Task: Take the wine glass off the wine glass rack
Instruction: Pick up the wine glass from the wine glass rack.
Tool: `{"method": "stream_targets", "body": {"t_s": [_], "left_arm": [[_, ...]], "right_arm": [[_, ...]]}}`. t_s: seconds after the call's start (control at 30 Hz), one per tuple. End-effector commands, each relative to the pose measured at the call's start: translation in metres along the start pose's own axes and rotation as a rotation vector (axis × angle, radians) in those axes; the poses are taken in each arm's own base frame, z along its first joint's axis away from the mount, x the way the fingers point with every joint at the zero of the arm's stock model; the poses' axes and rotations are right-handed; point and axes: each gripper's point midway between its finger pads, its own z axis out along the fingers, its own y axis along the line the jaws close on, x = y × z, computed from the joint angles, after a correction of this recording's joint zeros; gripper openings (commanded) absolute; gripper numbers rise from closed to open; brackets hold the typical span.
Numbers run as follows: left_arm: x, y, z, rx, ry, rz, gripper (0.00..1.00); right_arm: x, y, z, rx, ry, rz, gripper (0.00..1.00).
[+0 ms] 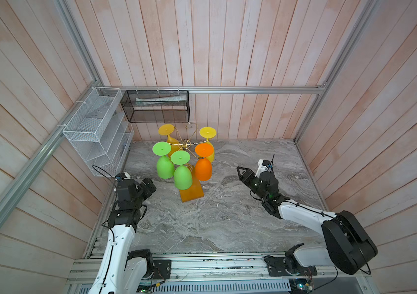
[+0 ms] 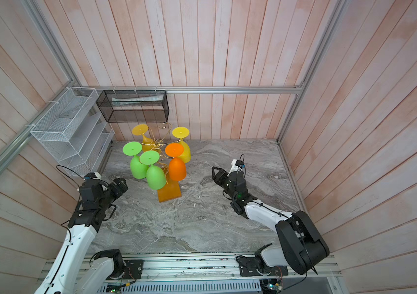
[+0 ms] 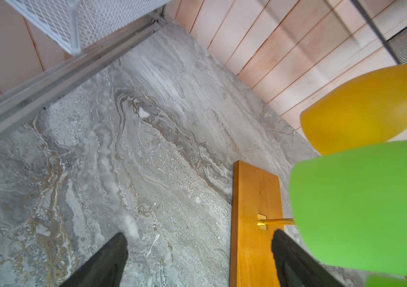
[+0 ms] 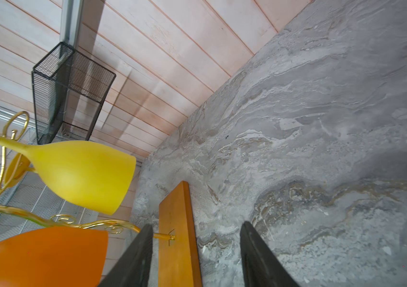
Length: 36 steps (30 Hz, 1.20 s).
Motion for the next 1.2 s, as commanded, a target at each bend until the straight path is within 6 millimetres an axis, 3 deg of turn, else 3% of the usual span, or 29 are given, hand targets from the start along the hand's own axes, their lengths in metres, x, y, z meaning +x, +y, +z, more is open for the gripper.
{"method": "stream_targets", "body": {"t_s": [0.0, 0.33, 0.53, 0.83, 1.17], "left_arm": [[-0.017, -0.008, -0.016, 0.015, -0.045, 0.08, 0.93], [-0.024, -0.059, -0.046, 0.236, -0.123, 0.316, 0.93], [-0.029, -0.088, -0.072, 0.39, -0.203, 0.385, 0.92], [-0.013, -0.13, -0.112, 0.683, -0.263, 0.503, 0.91], [0.014, -0.144, -0.128, 0.85, -0.234, 0.556, 0.91]], "right_arm": [[0.001, 0.026, -0.004, -0.041, 0.077, 0.02, 0.53], [-0.004, 0.11, -0.016, -0.212, 0.127, 0.057, 0.51], [-0.006, 0.151, -0.023, -0.29, 0.145, 0.061, 0.5], [-0.01, 0.185, -0.024, -0.358, 0.166, 0.093, 0.49], [-0.003, 0.213, -0.017, -0.409, 0.206, 0.106, 0.48]]}}
